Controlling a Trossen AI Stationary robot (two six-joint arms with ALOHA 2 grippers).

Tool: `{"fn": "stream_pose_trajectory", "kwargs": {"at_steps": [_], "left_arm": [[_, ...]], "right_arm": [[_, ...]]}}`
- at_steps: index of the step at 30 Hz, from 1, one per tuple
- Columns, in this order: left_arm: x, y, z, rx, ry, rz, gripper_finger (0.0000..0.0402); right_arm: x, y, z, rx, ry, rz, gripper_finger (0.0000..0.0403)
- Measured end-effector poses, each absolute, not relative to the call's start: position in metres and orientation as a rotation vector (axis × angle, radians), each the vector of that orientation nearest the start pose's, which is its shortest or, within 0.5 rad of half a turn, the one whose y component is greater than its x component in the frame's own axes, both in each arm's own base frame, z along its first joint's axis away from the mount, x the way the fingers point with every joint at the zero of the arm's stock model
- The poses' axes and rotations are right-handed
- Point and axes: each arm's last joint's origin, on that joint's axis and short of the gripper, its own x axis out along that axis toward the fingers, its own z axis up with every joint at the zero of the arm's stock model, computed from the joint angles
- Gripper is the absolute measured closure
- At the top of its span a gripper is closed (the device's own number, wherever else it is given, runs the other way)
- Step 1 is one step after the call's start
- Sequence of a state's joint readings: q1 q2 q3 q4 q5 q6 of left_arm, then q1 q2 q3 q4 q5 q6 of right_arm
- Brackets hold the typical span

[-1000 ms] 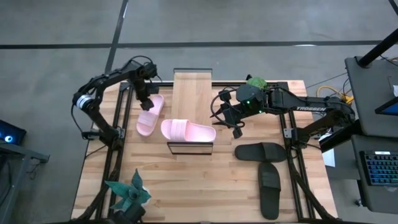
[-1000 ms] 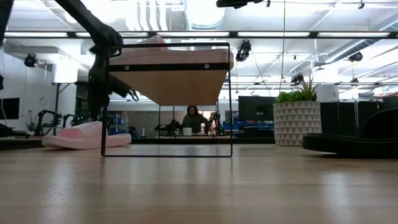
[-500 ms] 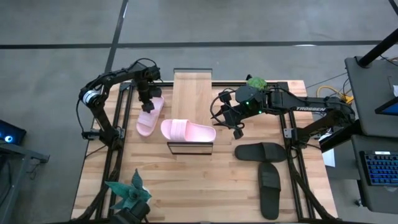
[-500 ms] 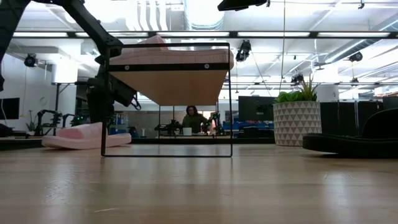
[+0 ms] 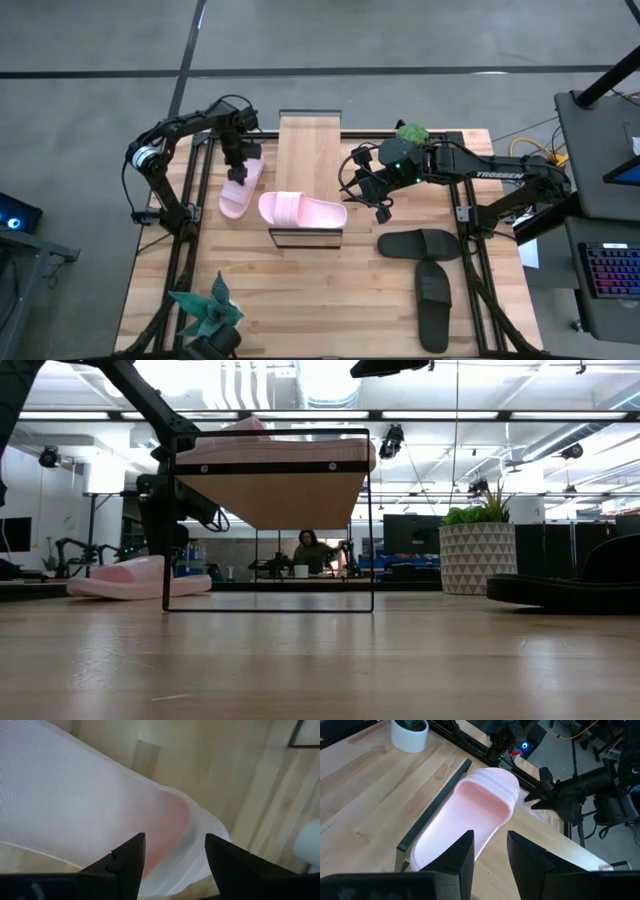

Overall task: Pick and place slides into the shelf
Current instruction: Put the pink slipper on the shelf

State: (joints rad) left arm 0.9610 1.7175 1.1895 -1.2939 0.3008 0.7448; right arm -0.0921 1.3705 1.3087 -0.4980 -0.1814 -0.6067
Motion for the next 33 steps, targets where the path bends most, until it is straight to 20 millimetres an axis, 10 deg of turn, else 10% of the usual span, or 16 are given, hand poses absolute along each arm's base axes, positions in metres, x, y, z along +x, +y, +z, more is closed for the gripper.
{"fn": "stream_pose_trajectory", "kwargs": {"at_steps": [17,33], "left_arm": [[0.170,0.206,0.191,-0.493,1.590,-0.178,0.0215],[0.175,0.204,0.178,-0.539,1.651,-0.227,0.0395]], "right_arm": [[0.295,-0.022,0.353,-0.505,0.539,0.259,0.0297],[0.294,-0.022,0.351,-0.492,0.558,0.262,0.0299]]}}
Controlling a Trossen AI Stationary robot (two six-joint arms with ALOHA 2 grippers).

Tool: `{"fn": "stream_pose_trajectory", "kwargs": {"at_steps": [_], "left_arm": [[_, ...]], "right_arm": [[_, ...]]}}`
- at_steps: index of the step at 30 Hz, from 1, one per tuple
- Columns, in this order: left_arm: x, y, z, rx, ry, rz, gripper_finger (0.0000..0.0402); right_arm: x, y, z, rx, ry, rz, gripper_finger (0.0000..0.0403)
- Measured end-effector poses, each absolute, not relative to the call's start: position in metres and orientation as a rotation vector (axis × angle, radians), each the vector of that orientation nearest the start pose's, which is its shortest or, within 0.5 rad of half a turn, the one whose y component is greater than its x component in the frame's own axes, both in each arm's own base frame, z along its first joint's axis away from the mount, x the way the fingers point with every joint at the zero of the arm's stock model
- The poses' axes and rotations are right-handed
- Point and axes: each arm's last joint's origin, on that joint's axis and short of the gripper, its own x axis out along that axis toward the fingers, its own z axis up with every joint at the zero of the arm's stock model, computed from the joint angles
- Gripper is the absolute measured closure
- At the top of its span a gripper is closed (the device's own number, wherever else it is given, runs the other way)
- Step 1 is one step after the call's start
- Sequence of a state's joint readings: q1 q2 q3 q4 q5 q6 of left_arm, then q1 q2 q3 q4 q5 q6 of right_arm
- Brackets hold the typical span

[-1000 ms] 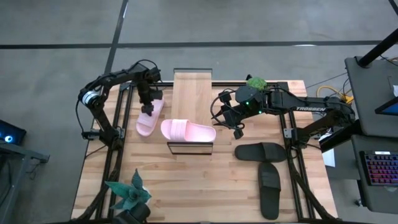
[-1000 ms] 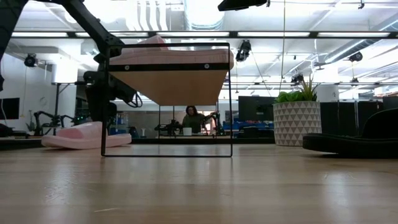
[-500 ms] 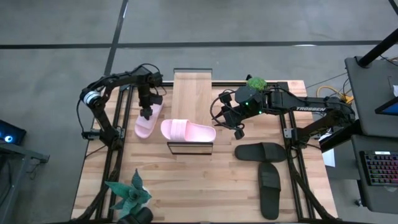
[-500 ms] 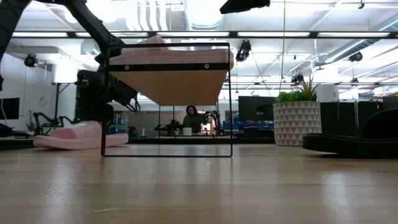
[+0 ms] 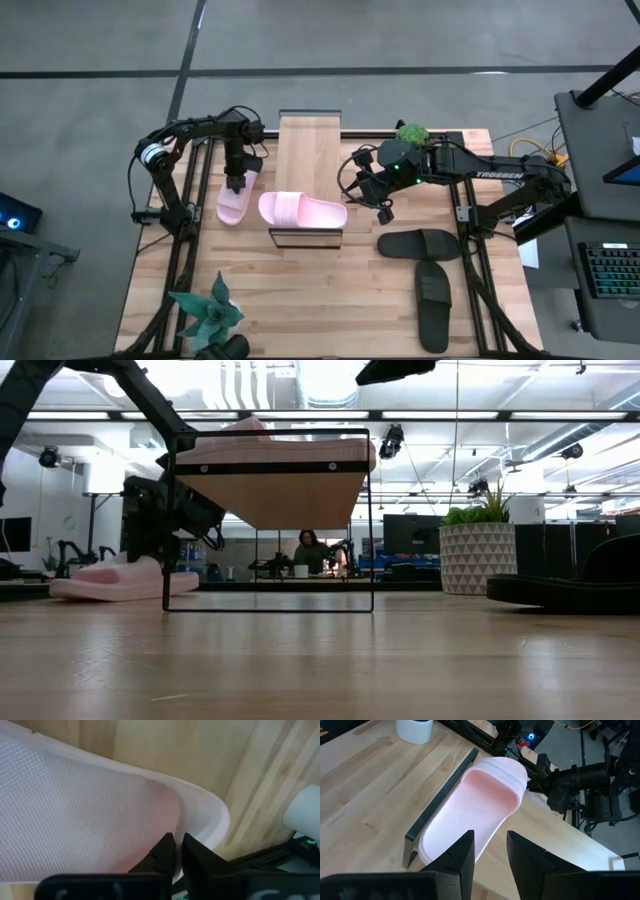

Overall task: Pick and place slides into the shelf
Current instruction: Put the pink slipper on the shelf

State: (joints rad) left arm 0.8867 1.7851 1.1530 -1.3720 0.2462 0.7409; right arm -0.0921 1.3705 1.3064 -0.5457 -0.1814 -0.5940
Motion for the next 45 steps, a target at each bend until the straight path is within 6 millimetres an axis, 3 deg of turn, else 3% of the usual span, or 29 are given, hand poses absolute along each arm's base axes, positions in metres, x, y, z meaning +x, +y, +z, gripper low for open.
{"fn": "stream_pose_trajectory", "kwargs": {"at_steps": [4,10,18,24,30,37,41,45], "left_arm": [[0.173,0.202,0.186,-0.544,1.703,-0.222,0.0399],[0.168,0.201,0.218,-0.466,1.761,-0.076,0.0400],[0.157,0.190,0.279,-0.356,1.653,0.132,0.0401],[0.139,0.170,0.330,-0.207,1.532,0.274,0.0401],[0.122,0.152,0.376,-0.125,1.350,0.483,0.0401],[0.112,0.138,0.421,-0.077,0.982,0.710,0.0401],[0.104,0.126,0.439,-0.086,0.776,0.720,0.0401],[0.098,0.110,0.453,-0.053,0.581,0.616,0.0401]], "right_arm": [[0.294,-0.022,0.351,-0.482,0.559,0.259,0.0303],[0.294,-0.022,0.352,-0.483,0.556,0.258,0.0301],[0.294,-0.022,0.352,-0.475,0.556,0.256,0.0305],[0.294,-0.022,0.352,-0.450,0.559,0.248,0.0310],[0.295,-0.022,0.352,-0.451,0.551,0.246,0.0308],[0.298,-0.022,0.358,-0.438,0.490,0.222,0.0311],[0.300,-0.022,0.362,-0.442,0.444,0.209,0.0315],[0.303,-0.023,0.370,-0.437,0.377,0.188,0.0317]]}}
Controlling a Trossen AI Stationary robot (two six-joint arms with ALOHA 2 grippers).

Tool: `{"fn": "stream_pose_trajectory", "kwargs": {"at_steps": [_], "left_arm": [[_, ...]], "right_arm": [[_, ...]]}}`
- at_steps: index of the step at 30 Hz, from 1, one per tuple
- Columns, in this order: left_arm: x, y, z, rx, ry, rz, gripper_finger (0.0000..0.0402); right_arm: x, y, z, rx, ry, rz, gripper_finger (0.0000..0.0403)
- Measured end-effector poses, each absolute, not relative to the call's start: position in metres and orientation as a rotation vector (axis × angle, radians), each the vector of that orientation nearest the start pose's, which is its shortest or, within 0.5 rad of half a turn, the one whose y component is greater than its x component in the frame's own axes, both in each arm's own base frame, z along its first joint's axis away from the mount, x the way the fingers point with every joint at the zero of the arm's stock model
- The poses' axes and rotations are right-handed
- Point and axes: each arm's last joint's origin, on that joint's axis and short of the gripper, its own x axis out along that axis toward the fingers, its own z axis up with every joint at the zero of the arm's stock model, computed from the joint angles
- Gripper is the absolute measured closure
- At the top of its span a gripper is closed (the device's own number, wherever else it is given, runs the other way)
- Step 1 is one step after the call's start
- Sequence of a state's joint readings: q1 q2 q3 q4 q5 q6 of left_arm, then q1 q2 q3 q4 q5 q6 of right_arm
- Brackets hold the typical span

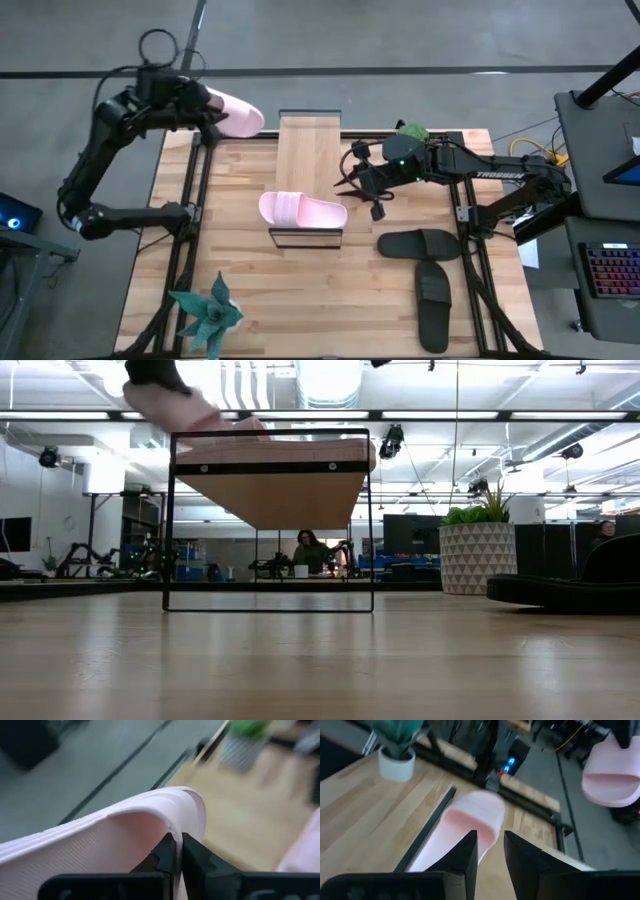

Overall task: Pick and place slides into the shelf
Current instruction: Put the pink slipper on the shelf

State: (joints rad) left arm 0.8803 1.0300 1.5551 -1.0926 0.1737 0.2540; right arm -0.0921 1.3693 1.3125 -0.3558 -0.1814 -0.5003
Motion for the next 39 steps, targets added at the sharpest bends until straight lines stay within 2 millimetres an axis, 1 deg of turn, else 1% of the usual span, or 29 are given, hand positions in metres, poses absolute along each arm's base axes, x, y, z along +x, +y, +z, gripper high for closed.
{"fn": "stream_pose_trajectory", "kwargs": {"at_steps": [4,8,10,13,16,20,24,30,33,39], "left_arm": [[0.098,0.099,0.466,-0.027,0.332,0.443,0.0401],[0.100,0.094,0.471,0.009,0.155,0.390,0.0401],[0.104,0.093,0.469,0.044,0.104,0.376,0.0401],[0.111,0.094,0.461,0.083,0.050,0.345,0.0401],[0.120,0.095,0.452,0.106,-0.023,0.311,0.0402],[0.131,0.097,0.441,0.146,-0.128,0.280,0.0402],[0.137,0.100,0.433,0.173,-0.172,0.261,0.0402],[0.148,0.104,0.428,0.166,-0.156,0.244,0.0402],[0.154,0.105,0.428,0.172,-0.168,0.229,0.0402],[0.168,0.104,0.431,0.207,-0.231,0.177,0.0402]], "right_arm": [[0.306,-0.023,0.379,-0.439,0.278,0.161,0.0315],[0.309,-0.023,0.391,-0.422,0.157,0.128,0.0318],[0.310,-0.024,0.398,-0.394,0.095,0.097,0.0321],[0.310,-0.028,0.409,-0.311,0.010,-0.084,0.0326],[0.309,-0.034,0.416,-0.341,-0.042,-0.238,0.0330],[0.308,-0.038,0.419,-0.355,-0.067,-0.253,0.0325],[0.308,-0.038,0.418,-0.350,-0.049,-0.248,0.0295],[0.308,-0.038,0.417,-0.345,-0.036,-0.253,0.0224],[0.308,-0.039,0.417,-0.345,-0.042,-0.256,0.0195],[0.308,-0.040,0.419,-0.361,-0.049,-0.264,0.0164]]}}
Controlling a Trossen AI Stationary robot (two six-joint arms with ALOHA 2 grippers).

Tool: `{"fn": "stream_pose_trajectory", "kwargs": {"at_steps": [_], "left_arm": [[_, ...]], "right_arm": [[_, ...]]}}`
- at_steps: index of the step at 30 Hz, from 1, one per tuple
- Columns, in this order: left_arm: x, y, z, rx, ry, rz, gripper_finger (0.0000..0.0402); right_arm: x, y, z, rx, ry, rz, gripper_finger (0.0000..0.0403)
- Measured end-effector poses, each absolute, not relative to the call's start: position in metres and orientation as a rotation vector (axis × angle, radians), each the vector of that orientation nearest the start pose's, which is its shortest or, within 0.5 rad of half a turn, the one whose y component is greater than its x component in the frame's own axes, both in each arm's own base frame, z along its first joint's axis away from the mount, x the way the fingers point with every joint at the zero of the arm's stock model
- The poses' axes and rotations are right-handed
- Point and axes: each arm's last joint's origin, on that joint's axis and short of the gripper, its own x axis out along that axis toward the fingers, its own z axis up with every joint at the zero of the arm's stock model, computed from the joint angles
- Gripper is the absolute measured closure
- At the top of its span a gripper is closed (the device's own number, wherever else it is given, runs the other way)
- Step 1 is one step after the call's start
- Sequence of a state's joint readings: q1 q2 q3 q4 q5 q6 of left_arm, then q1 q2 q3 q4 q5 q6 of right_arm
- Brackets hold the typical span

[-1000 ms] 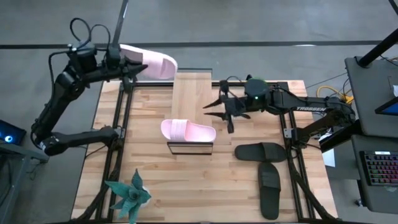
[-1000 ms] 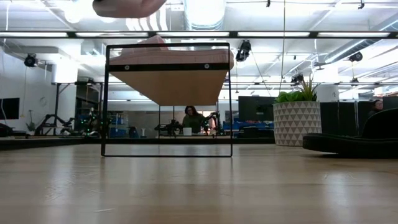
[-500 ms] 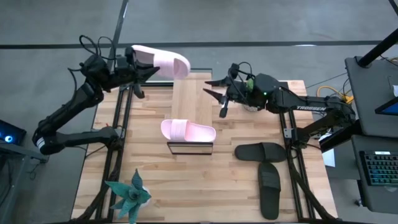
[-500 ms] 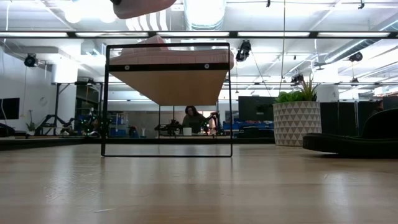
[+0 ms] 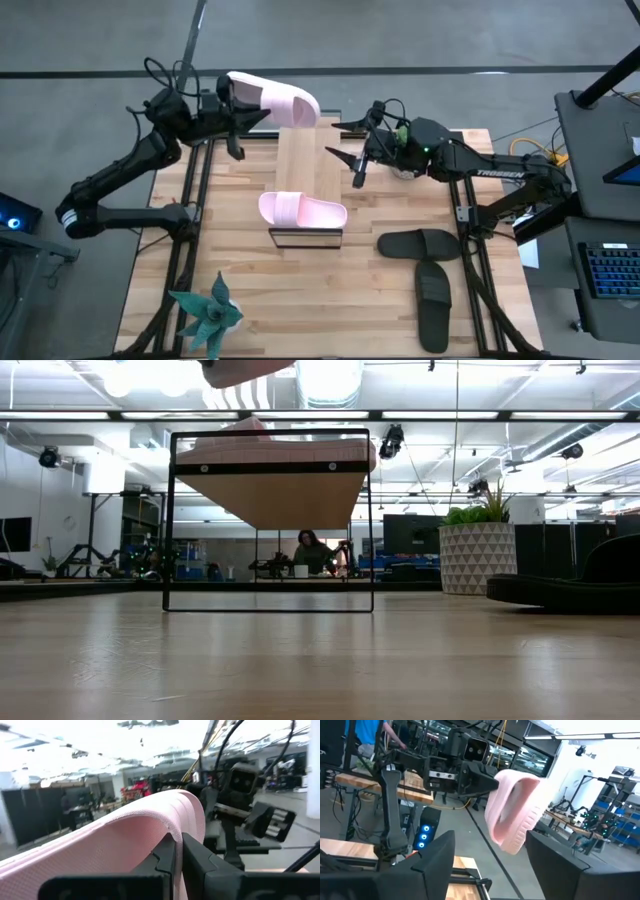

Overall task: Pick and place slides into the shelf
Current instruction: Put the pink slipper on the shelf

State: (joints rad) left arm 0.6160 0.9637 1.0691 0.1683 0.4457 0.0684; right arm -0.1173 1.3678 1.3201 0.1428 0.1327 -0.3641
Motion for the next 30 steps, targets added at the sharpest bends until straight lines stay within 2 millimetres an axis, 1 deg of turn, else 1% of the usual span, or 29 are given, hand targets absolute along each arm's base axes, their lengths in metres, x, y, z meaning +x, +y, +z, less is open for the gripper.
{"fn": "stream_pose_trajectory", "kwargs": {"at_steps": [6,13,22,27,30], "left_arm": [[0.186,0.099,0.428,0.306,-0.253,0.127,0.0402],[0.203,0.102,0.426,0.334,-0.304,0.107,0.0401],[0.229,0.108,0.414,0.337,-0.324,0.078,0.0401],[0.236,0.106,0.412,0.341,-0.344,0.059,0.0401],[0.237,0.105,0.412,0.341,-0.346,0.054,0.0401]], "right_arm": [[0.306,-0.050,0.420,-0.380,-0.046,-0.321,0.0156],[0.305,-0.054,0.421,-0.382,-0.047,-0.337,0.0157],[0.305,-0.056,0.422,-0.398,-0.050,-0.344,0.0159],[0.305,-0.058,0.422,-0.401,-0.048,-0.353,0.0166],[0.304,-0.059,0.422,-0.400,-0.047,-0.359,0.0173]]}}
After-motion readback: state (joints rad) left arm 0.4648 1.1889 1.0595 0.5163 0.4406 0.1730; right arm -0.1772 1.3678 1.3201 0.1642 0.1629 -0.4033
